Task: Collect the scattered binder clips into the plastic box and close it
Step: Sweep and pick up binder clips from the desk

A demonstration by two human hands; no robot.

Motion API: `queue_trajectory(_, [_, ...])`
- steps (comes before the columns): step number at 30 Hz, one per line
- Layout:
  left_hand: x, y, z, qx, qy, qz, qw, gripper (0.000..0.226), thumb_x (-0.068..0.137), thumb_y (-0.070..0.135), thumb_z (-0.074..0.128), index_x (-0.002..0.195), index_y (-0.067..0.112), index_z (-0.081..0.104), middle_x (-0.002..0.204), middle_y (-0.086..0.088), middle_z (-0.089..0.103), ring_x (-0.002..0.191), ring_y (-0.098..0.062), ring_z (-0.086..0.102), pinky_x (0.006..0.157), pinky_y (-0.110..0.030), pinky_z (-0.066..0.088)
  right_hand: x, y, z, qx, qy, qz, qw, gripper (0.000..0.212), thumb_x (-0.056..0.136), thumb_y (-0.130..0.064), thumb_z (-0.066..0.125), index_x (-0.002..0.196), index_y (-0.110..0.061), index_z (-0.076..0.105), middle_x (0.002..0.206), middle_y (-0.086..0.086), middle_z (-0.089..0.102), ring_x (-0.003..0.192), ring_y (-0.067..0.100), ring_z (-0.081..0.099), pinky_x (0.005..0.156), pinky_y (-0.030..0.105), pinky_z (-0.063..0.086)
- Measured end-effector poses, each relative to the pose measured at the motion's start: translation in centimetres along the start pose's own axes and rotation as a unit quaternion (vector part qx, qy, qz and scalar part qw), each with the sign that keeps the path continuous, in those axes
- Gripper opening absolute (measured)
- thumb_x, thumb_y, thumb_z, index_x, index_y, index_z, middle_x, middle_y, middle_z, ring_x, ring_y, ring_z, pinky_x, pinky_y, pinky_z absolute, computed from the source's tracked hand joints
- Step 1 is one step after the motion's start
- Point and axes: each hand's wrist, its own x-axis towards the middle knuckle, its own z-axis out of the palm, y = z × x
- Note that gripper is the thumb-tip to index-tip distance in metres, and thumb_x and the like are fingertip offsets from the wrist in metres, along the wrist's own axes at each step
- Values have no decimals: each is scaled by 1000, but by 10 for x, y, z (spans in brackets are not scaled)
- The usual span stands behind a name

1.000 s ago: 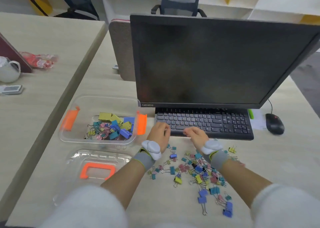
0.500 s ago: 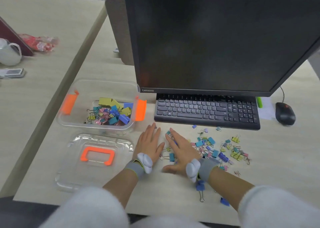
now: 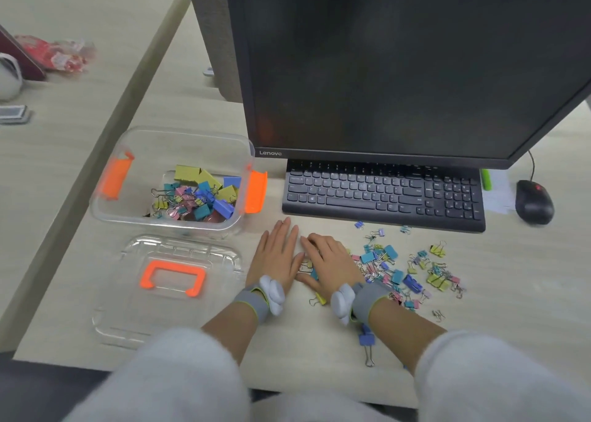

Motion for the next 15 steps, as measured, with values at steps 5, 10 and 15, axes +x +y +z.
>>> queue_trajectory(5, [0, 6, -9, -19, 41, 33, 998, 42, 96, 32, 27, 121, 12, 53, 131, -9, 50, 120, -27, 47, 100, -35, 36, 4, 0, 6, -38, 55, -6, 998, 42, 74, -36, 72, 101, -4, 67, 95, 11, 65, 80, 30, 62, 71, 33, 55])
queue_trajectory(10, [-5, 10, -13, 9, 122, 53, 991, 28, 85, 23, 41, 74, 12, 64, 78, -6, 63, 65, -27, 60, 57, -31, 51, 9, 0, 7, -70, 78, 2, 994, 26, 65, -25, 78, 81, -7, 67, 75, 7, 63, 64, 25, 59, 57, 25, 52])
queue_trajectory(15, [-3, 10, -10, -51, 89, 32, 994, 9, 86, 10, 61, 80, 3, 62, 83, -16, 60, 73, -34, 58, 64, -40, 47, 15, -3, 5, -54, 87, 8, 995, 24, 54, -15, 82, 65, -7, 62, 63, 8, 59, 53, 24, 57, 47, 22, 46])
